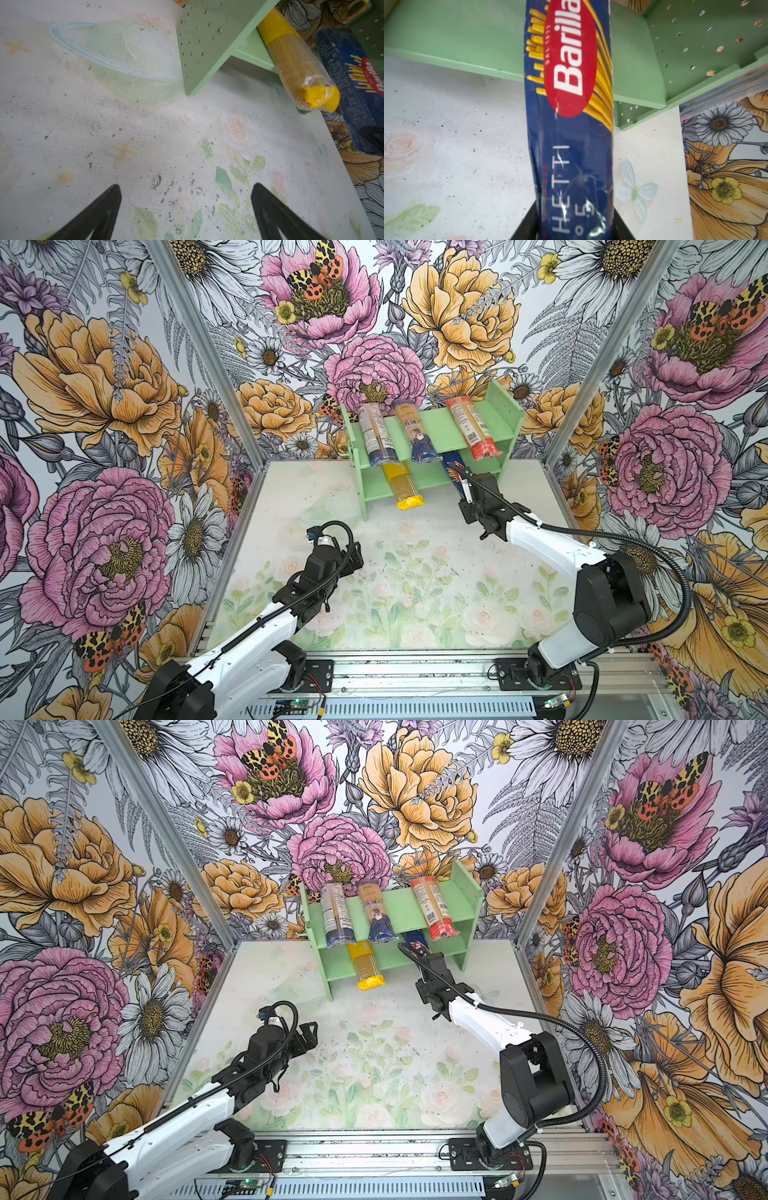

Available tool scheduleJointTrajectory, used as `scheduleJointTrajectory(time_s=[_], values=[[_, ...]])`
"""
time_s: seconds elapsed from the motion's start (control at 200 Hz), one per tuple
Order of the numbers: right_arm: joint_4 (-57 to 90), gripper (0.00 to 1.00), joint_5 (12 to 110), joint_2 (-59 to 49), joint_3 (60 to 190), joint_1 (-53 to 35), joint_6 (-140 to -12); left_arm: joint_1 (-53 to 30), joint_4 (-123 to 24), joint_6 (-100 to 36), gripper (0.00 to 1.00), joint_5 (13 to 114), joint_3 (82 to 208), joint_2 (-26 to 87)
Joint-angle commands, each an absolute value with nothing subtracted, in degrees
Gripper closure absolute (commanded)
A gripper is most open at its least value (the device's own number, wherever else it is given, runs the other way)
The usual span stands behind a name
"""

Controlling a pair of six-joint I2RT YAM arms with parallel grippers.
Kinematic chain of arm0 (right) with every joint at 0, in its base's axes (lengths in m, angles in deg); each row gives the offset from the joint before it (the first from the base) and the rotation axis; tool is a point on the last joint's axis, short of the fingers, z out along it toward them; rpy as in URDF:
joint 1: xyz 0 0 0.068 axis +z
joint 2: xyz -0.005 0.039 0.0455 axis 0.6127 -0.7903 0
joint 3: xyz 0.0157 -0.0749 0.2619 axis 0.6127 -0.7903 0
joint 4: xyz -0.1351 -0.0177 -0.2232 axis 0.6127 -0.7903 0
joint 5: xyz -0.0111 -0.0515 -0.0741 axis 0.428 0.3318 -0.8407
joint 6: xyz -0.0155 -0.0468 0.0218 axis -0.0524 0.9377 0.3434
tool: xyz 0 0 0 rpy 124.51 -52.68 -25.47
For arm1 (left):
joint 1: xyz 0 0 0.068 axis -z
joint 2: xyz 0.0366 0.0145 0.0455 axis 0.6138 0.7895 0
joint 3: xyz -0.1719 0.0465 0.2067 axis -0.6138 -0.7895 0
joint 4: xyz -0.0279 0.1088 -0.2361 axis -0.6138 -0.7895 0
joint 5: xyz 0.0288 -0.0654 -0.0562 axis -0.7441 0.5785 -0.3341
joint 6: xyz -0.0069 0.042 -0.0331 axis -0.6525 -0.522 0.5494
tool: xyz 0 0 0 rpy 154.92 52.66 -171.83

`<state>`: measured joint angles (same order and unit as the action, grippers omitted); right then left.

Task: Place and organize the pasta boxes and bags onto the shelf
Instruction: 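Push the Barilla box into the lower tier beside the yellow bag with the right gripper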

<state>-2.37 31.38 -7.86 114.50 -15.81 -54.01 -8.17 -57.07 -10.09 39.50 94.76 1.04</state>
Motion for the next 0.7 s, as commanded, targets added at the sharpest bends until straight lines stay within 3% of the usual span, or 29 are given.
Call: scheduleJointTrajectory(time_s=[0.0, 0.696], values=[[6.8, 1.0, 27.5, -6.7, 119.9, -15.3, -54.3, -8.8, -56.1, -10.9, 0.01, 41.0, 95.9, 0.7], [7.1, 1.0, 28.5, -11.5, 125.5, -15.1, -58.2, -8.9, -55.9, -10.7, 0.01, 41.0, 94.9, -0.4]])
